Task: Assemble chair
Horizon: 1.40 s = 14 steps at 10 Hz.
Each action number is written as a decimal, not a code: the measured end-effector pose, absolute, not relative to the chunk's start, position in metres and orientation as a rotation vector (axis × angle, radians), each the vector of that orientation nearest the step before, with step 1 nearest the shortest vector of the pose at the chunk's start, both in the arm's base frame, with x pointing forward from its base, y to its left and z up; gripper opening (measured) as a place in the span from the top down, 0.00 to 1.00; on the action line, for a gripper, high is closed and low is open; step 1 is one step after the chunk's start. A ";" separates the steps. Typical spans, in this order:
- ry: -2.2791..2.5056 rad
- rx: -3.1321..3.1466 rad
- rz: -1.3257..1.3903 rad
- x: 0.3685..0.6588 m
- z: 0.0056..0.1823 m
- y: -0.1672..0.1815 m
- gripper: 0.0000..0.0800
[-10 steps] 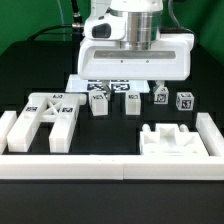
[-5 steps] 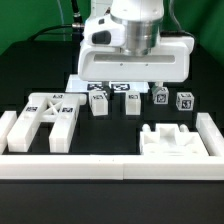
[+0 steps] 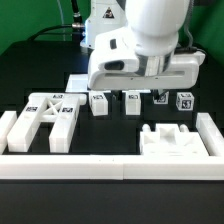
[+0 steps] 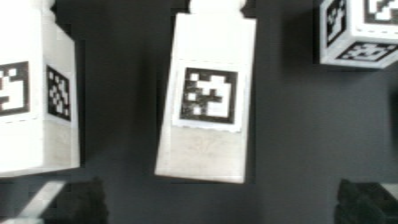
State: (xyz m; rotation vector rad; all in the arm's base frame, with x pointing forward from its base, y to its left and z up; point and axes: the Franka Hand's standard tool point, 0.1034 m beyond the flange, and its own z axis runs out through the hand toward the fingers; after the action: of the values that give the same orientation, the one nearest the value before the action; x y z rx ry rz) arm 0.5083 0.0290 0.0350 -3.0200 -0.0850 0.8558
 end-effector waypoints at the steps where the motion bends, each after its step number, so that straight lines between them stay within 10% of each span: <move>1: -0.081 -2.975 1.001 0.500 0.036 0.029 0.19; 14: -0.040 -2.851 1.339 0.497 0.024 0.018 0.19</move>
Offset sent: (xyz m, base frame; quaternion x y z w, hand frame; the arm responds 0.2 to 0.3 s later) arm -0.0018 -0.0241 0.0023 -0.0102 -0.0236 0.0695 0.9973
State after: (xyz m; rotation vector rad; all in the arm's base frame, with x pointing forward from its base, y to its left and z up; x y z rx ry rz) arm 0.4973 0.0178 0.0239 -2.8509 -0.0397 1.3394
